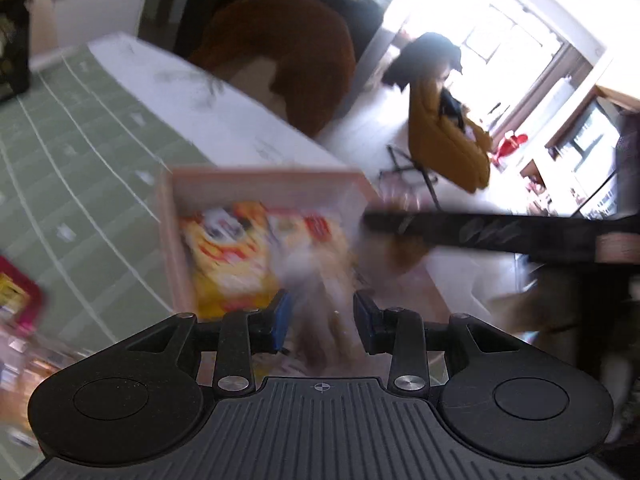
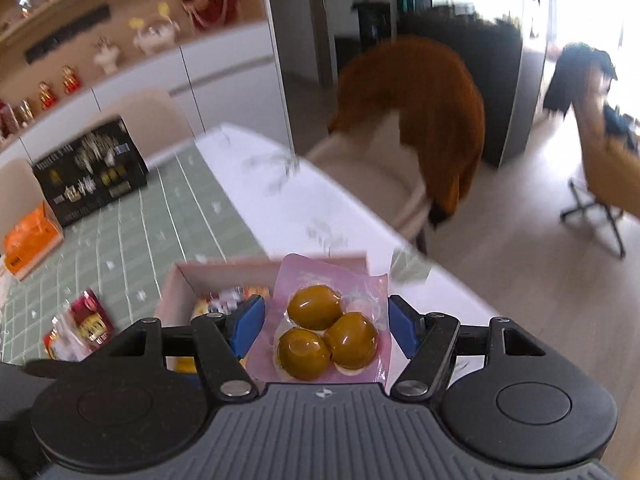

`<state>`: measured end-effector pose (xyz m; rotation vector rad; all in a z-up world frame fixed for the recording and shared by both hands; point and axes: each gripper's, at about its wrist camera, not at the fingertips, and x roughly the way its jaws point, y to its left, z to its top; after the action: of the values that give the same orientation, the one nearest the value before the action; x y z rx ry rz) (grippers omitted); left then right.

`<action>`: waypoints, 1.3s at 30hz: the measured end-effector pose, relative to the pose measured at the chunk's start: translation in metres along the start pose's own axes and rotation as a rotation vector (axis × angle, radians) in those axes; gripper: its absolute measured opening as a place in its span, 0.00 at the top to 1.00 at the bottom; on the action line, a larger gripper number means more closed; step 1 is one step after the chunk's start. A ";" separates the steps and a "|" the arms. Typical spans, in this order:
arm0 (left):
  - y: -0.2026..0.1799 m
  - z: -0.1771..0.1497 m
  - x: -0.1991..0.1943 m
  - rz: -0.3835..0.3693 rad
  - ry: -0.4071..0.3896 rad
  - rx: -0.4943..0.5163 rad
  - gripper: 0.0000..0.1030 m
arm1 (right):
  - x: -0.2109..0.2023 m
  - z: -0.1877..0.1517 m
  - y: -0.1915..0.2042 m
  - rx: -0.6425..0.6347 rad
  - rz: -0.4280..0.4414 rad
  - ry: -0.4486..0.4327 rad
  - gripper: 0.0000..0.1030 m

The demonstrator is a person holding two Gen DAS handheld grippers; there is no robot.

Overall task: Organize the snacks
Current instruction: 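Carry the packet and yellow-ball tray into the pink box and open both tools, then grasp the clear barcode stick packet with the left tool while the right tool grasps the round bun packet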

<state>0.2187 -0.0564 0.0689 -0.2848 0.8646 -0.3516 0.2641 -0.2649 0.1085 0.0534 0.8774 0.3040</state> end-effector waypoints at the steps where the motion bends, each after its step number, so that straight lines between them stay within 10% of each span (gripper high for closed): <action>1: 0.007 0.001 -0.012 0.033 -0.034 0.009 0.62 | 0.010 -0.003 0.001 0.024 0.022 0.036 0.31; 13: 0.186 -0.016 -0.085 0.445 -0.195 -0.307 0.62 | 0.019 -0.039 0.060 -0.082 -0.082 0.090 0.30; 23: 0.158 -0.048 -0.065 0.279 -0.107 -0.089 0.61 | -0.051 -0.100 0.056 -0.010 -0.114 0.075 0.30; 30: 0.129 -0.105 -0.066 0.078 -0.053 -0.221 0.61 | -0.055 -0.133 0.050 0.075 -0.113 0.125 0.30; 39: 0.085 -0.131 -0.090 0.166 0.002 -0.066 0.60 | -0.051 -0.166 0.069 0.031 -0.068 0.171 0.30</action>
<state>0.0788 0.0447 0.0171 -0.2713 0.8960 -0.1692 0.0904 -0.2264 0.0523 0.0261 1.0518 0.2337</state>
